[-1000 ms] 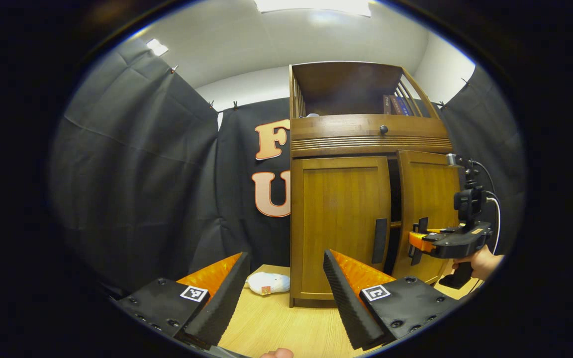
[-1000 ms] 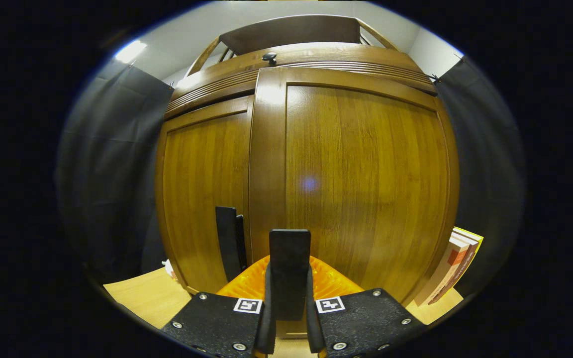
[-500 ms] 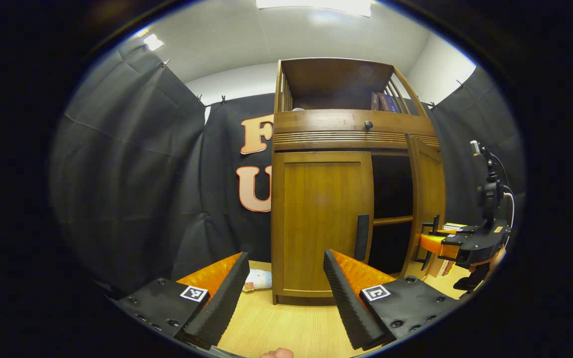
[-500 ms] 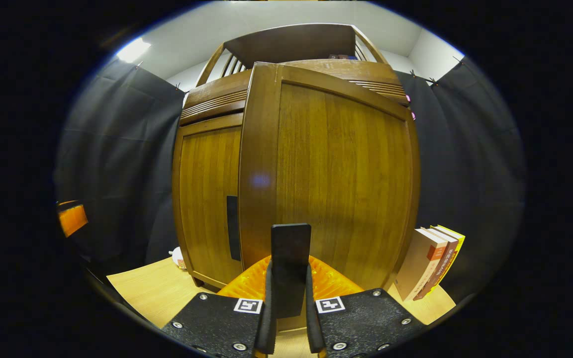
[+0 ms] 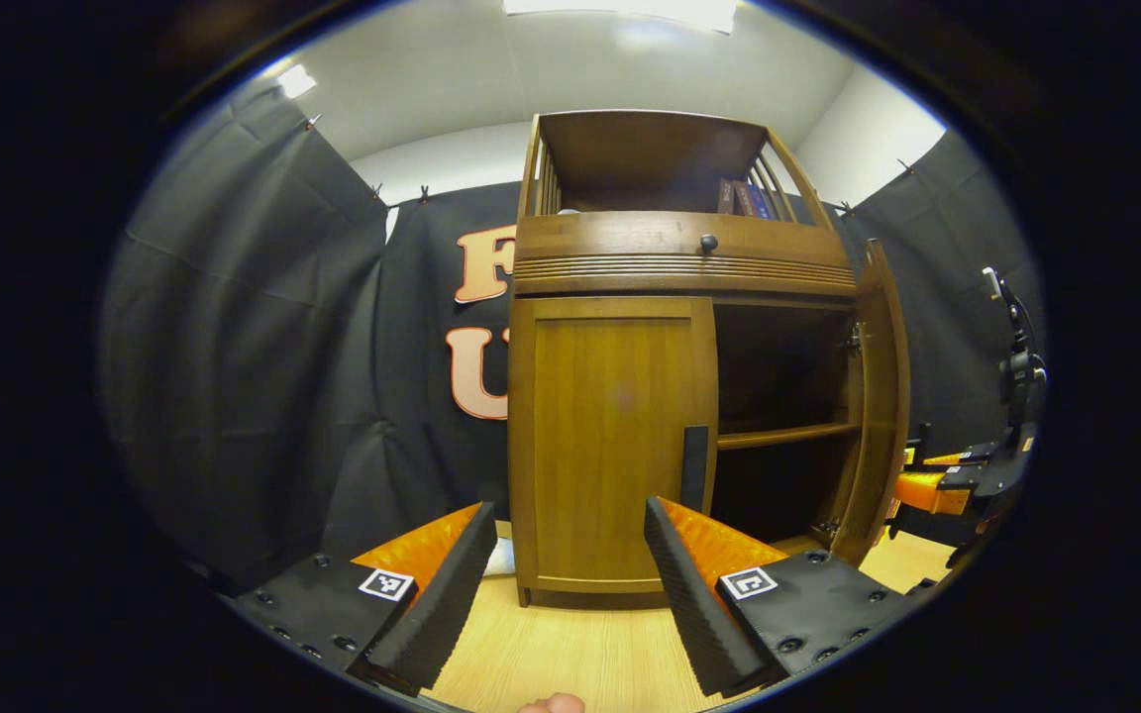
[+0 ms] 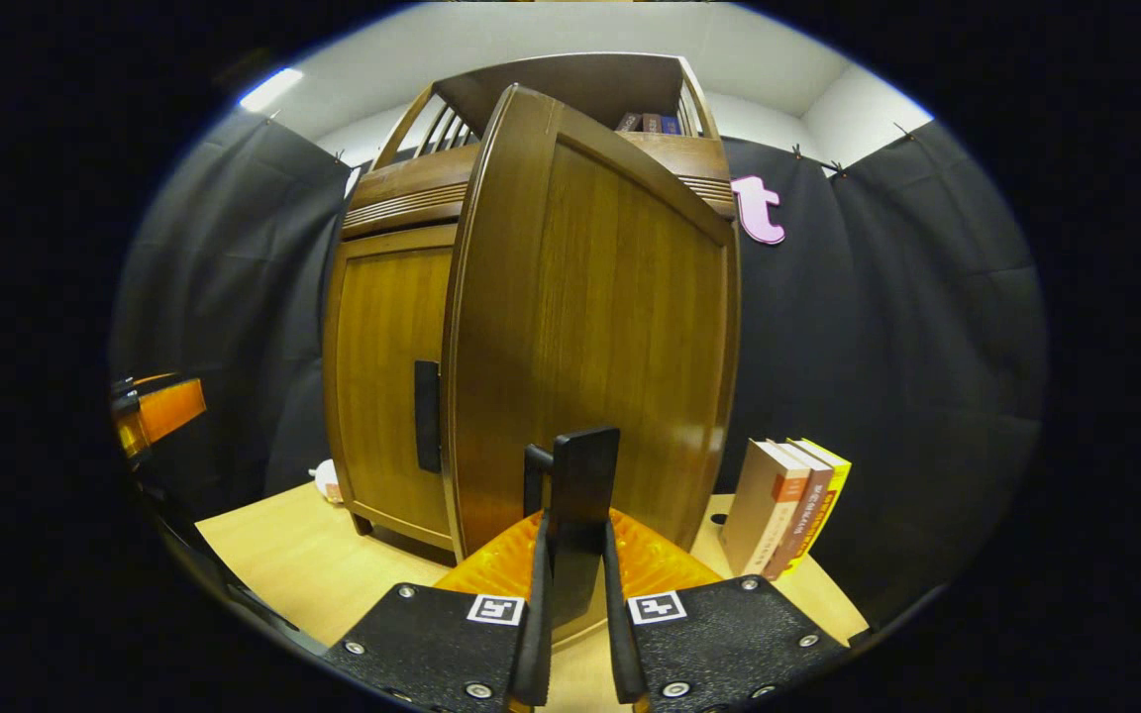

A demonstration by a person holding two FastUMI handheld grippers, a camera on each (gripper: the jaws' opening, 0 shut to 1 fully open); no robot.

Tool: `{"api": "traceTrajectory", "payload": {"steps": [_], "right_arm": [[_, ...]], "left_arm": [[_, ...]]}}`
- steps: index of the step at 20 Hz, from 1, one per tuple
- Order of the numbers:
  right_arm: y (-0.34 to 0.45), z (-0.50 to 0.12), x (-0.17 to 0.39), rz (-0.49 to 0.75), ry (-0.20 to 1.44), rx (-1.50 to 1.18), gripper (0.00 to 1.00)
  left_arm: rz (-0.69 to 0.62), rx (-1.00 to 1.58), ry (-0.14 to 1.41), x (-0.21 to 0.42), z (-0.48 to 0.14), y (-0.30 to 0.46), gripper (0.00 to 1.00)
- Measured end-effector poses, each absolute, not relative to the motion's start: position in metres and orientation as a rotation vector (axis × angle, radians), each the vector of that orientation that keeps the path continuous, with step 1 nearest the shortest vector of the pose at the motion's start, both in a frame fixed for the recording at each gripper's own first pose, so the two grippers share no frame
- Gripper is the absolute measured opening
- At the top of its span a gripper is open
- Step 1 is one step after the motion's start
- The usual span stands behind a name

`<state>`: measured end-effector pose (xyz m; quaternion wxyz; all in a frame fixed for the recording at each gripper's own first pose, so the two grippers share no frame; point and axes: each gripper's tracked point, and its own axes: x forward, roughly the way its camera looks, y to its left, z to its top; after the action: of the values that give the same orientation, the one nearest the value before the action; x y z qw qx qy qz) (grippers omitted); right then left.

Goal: Open the right door of the double-door shoe cabinet with the right hand, and open the left door with the left hand.

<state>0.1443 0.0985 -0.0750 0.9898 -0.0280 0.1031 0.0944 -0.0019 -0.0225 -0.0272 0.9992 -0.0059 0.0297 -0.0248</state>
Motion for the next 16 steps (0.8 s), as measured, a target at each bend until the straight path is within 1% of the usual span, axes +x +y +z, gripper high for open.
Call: {"api": "traceTrajectory", "payload": {"steps": [1, 3, 6, 7, 8, 9, 12, 14, 15, 16], "right_arm": [[0.092, -0.076, 0.142, 0.175, 0.213, -0.056, 0.24], [0.085, -0.075, 0.141, 0.162, 0.225, -0.021, 0.18], [0.073, -0.075, 0.136, 0.138, 0.227, -0.009, 0.14], [0.067, -0.075, 0.135, 0.131, 0.225, -0.021, 0.07], [0.060, -0.074, 0.134, 0.126, 0.226, -0.028, 0.07], [0.053, -0.075, 0.134, 0.120, 0.225, -0.023, 0.12], [0.036, -0.073, 0.132, 0.112, 0.210, -0.007, 0.11], [0.013, -0.078, 0.133, 0.067, 0.228, -0.006, 0.11], [0.001, -0.079, 0.134, 0.051, 0.231, -0.005, 0.07], [-0.001, -0.077, 0.134, 0.056, 0.235, 0.018, 0.05]], "left_arm": [[-0.058, -0.012, 0.060, -0.001, -0.027, -0.025, 0.94], [-0.077, -0.010, 0.062, 0.000, -0.027, -0.034, 0.94], [-0.103, 0.001, 0.056, 0.000, -0.025, -0.045, 0.96], [-0.106, 0.004, 0.054, 0.001, -0.024, -0.047, 0.94], [-0.108, 0.005, 0.055, 0.001, -0.025, -0.048, 0.94], [-0.113, 0.003, 0.057, 0.001, -0.026, -0.050, 0.94], [-0.118, 0.002, 0.063, 0.000, -0.029, -0.052, 0.94], [-0.116, 0.004, 0.066, 0.000, -0.031, -0.052, 0.94], [-0.112, 0.003, 0.065, -0.001, -0.030, -0.052, 0.94], [-0.110, 0.002, 0.066, -0.002, -0.031, -0.051, 0.94]]}}
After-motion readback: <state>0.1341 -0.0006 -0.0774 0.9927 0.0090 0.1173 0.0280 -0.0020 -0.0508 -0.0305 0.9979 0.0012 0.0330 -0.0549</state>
